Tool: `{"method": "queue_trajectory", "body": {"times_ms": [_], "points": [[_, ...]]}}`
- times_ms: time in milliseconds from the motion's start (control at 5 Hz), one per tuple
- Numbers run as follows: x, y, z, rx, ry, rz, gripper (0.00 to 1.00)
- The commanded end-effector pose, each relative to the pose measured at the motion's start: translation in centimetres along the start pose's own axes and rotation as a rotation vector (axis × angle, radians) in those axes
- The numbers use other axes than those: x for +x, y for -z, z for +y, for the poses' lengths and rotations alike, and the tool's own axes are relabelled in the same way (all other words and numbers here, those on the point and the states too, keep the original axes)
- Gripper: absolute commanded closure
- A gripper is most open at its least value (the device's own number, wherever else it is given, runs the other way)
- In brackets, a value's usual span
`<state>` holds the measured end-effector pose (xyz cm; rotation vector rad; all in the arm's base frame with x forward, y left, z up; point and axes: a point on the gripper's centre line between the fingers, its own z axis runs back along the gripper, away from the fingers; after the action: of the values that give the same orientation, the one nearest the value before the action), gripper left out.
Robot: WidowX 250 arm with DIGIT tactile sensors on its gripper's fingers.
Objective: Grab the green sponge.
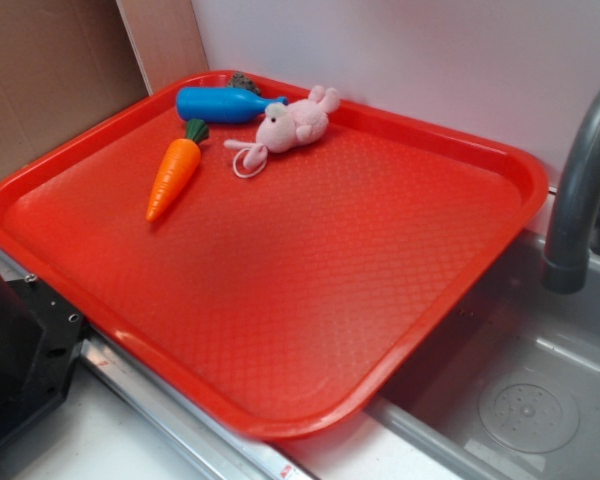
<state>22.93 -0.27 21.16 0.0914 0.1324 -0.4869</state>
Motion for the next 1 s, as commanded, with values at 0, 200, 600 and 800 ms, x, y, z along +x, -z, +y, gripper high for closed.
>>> {"method": "queue_trajectory", "body": {"times_ms": [0,200,600,800], "points": [[-0.4,-3.2,-0.7,-0.126,-0.255,-0.245,1.00],[-2.1,-1.8,-1.9,-0.044,-0.505,-0.436,1.00],[-0.6,1.0,-1.7,-0.052,-0.564,-0.339,1.00],[-0.4,2.1,-1.0,-0.069,-0.562,-0.278,1.00]]}}
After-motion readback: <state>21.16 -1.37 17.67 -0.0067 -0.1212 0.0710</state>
